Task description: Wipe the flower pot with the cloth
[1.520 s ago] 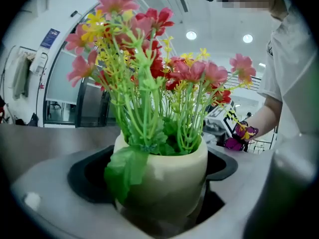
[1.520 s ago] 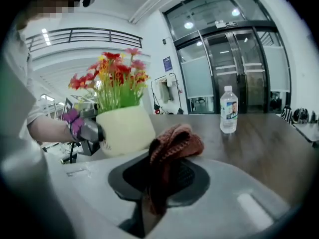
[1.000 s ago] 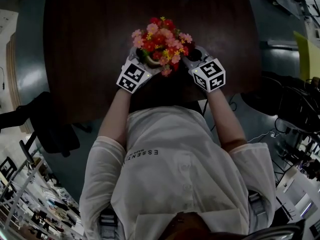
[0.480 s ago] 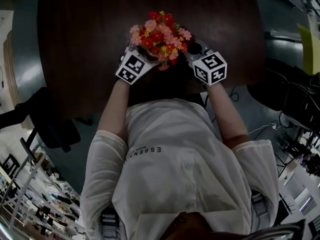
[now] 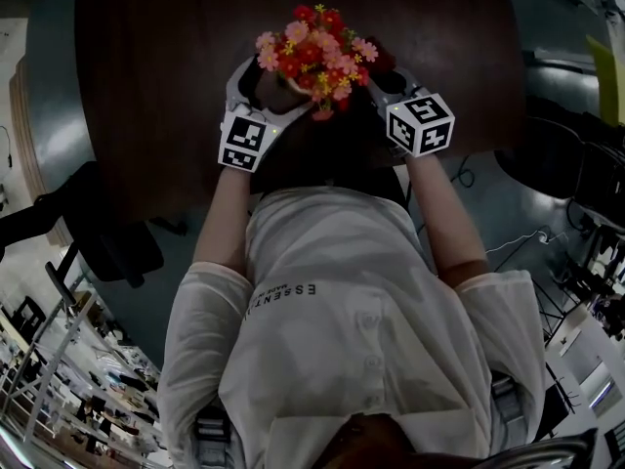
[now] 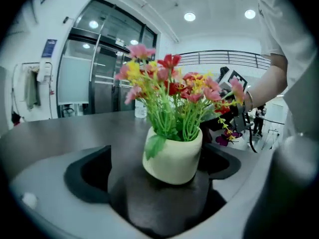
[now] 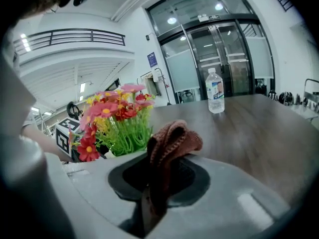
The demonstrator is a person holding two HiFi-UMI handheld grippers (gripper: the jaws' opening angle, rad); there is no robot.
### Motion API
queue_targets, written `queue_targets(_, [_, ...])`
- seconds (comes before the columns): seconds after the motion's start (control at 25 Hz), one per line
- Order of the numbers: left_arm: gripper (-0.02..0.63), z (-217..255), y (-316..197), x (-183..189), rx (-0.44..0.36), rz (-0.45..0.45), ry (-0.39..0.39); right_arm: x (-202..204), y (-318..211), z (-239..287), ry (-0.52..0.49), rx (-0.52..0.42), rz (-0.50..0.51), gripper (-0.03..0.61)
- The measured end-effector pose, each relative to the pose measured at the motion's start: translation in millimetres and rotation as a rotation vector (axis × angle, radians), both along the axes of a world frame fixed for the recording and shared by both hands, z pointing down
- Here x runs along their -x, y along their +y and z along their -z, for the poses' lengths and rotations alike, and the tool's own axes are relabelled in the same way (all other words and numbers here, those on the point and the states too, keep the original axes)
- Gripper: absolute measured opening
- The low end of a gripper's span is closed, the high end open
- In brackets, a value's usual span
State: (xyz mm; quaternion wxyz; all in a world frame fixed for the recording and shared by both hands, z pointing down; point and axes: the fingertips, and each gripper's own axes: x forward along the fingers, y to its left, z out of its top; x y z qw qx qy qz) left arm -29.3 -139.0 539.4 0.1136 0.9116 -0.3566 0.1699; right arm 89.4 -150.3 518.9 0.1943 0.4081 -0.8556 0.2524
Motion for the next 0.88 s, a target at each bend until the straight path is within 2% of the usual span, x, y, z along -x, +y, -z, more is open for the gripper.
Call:
queue_targets(0.04, [0.608,5,2,11,-0.009,0.050,0.006,-2,3,2,0.003,-0.006,-0.010,0.051])
queue_targets(0.2, [0.441,35,15,42,-0.065,0.206,0.058,-13,17,9,-0.002,-0.026,-0.036,0.051])
queue_targets(0.32, [0.368,53,37,45,-0.131,0.224,0.044,-25,31,13,-0.004,-0.038,-0.048,0.051])
queue_targets(0.48, [0.194,84,71,50,-0.187,0.300,0.077,-35,59,23,-0.049,-0.076,-0.051,0.051])
queue_targets(0.6, [0.150,110,90,45,-0.207,0.378,0.100,-42,83,35,-0.098,-0.102,-0.021,0.051])
queue_targets(0.72, [0.058,133,119,35,-0.234,0.437,0.095,-50,113,49,-0.107,-0.125,0.011,0.051])
queue_targets(0.88, [0.015,154,168,12,-0.249,0.445,0.113,-53,158,71,-0.124,-0.163,0.065,0.051])
